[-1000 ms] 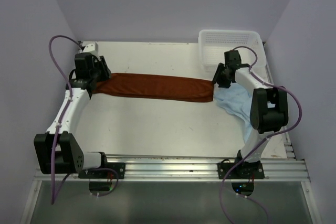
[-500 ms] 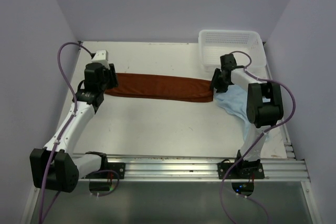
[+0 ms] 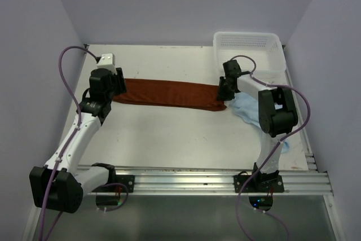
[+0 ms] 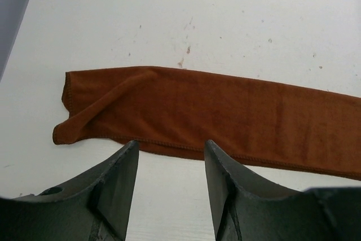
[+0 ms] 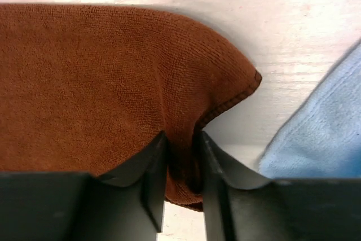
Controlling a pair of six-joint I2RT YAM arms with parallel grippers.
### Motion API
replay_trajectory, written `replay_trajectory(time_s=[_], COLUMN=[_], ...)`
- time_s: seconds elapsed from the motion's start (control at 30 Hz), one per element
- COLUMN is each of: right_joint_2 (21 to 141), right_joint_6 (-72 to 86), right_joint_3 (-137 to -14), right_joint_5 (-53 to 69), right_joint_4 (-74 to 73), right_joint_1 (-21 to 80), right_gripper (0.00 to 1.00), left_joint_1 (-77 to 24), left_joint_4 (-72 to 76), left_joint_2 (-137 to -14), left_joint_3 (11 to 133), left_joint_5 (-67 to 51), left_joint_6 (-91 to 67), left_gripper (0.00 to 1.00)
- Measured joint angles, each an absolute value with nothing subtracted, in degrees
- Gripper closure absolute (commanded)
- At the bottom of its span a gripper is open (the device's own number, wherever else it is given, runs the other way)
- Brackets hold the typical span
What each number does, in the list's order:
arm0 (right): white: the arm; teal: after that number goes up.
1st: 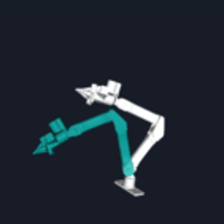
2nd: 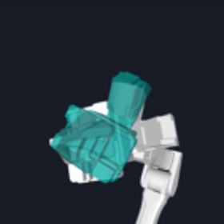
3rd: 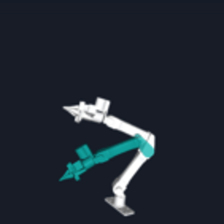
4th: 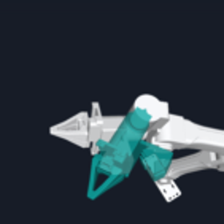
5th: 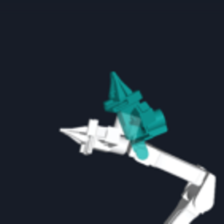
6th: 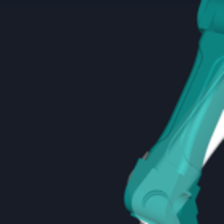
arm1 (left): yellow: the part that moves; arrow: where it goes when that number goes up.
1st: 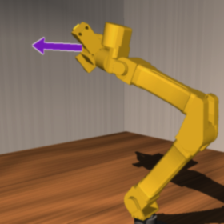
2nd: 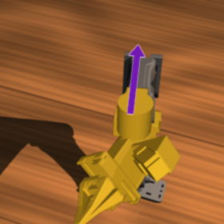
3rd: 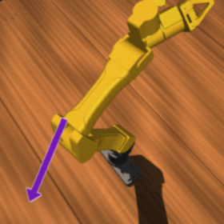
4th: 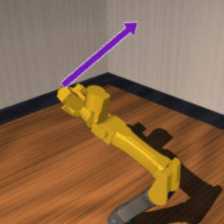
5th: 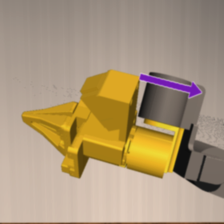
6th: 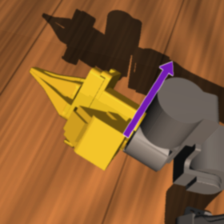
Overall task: Roll the towels
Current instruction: Fold the towel
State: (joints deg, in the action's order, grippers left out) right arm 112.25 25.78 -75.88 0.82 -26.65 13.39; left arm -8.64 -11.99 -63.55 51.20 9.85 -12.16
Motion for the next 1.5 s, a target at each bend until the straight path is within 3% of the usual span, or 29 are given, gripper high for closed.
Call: replay_trajectory(time_s=[0.2, 1.03, 1.5], right_joint_2=[112.36, 99.81, 117.71], right_joint_6=[25.93, 17.87, 19.0], right_joint_3=[-75.83, -95.96, -127.52], right_joint_5=[-0.49, -21.23, -18.39], right_joint_4=[-27.68, -55.37, -65.12], right_joint_1=[14.17, 11.4, 28.14], right_gripper=[1.0, 1.0, 1.0], left_joint_1=[-8.67, -12.38, -14.52], left_joint_4=[-11.77, -11.64, -11.62], left_joint_2=[-62.74, -61.71, -60.27], left_joint_3=[51.2, 51.07, 50.92], left_joint_5=[10.39, 10.85, 10.76], left_joint_6=[-12.14, -11.29, -11.31], left_gripper=[0.45, 0.44, 0.43])
